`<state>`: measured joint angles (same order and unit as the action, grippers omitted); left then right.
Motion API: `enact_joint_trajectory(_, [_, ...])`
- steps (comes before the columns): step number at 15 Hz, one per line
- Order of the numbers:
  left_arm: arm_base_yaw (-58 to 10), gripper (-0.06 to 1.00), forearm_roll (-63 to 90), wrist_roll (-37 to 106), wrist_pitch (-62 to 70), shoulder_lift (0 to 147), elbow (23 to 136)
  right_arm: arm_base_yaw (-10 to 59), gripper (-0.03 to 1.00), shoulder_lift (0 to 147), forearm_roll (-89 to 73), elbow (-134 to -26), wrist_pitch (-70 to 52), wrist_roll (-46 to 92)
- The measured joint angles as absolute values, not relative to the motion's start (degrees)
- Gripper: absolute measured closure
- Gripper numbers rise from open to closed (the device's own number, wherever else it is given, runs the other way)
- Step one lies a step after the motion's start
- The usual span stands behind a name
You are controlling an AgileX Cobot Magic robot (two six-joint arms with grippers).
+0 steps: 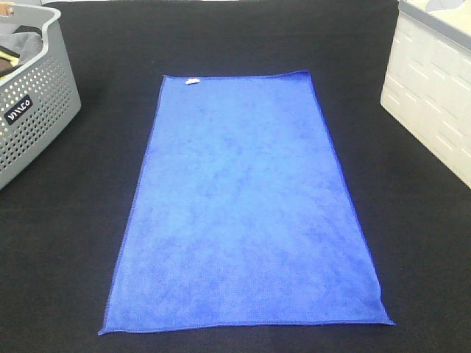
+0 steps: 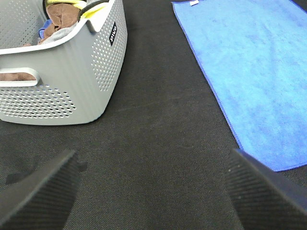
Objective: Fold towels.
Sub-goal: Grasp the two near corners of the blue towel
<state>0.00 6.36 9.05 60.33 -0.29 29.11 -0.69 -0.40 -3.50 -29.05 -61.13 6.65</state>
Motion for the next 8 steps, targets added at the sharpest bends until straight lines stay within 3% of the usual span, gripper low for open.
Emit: enact_joint_trajectory(8, [0.0, 0.15, 6.4, 9.1, 60.3, -0.3, 29.1, -0.7, 0.05, -0.4, -3.5, -29.0, -61.1, 6.6])
